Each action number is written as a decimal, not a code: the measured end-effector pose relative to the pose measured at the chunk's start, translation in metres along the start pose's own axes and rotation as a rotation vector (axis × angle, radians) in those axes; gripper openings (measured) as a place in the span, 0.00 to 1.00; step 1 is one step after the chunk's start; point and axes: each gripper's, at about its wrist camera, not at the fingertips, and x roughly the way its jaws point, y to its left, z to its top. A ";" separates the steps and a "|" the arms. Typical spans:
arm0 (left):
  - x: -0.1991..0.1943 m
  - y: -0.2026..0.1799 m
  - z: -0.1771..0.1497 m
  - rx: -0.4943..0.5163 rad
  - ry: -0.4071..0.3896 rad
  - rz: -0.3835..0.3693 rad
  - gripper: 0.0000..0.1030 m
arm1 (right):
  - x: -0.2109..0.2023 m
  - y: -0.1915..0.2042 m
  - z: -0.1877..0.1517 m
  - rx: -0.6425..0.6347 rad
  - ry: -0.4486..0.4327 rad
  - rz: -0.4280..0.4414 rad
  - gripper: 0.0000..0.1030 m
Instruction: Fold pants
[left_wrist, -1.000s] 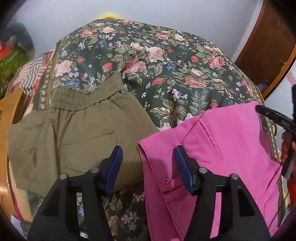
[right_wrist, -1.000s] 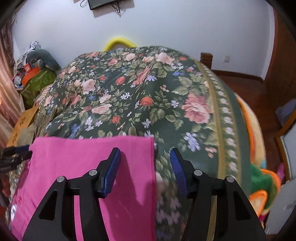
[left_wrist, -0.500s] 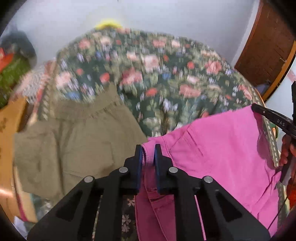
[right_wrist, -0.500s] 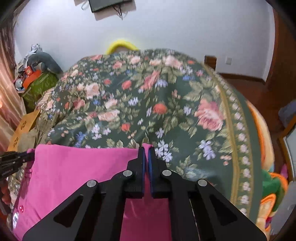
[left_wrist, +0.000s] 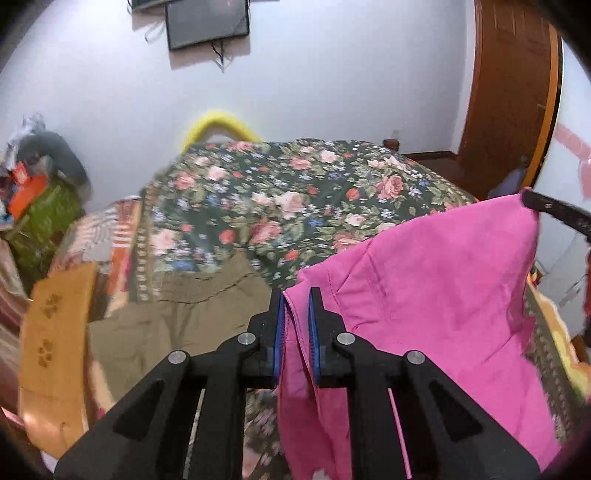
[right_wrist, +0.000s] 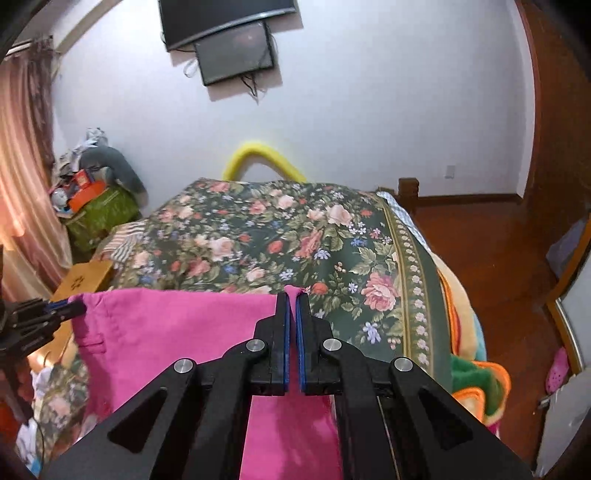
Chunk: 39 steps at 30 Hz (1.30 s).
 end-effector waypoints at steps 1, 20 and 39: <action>-0.008 0.000 -0.004 -0.002 -0.003 0.018 0.11 | -0.010 0.002 -0.004 -0.007 -0.001 0.011 0.02; -0.106 -0.046 -0.132 0.193 0.028 0.063 0.10 | -0.102 0.031 -0.135 -0.046 0.132 0.061 0.02; -0.116 -0.041 -0.218 0.152 0.208 -0.010 0.11 | -0.112 0.030 -0.227 -0.025 0.301 0.001 0.03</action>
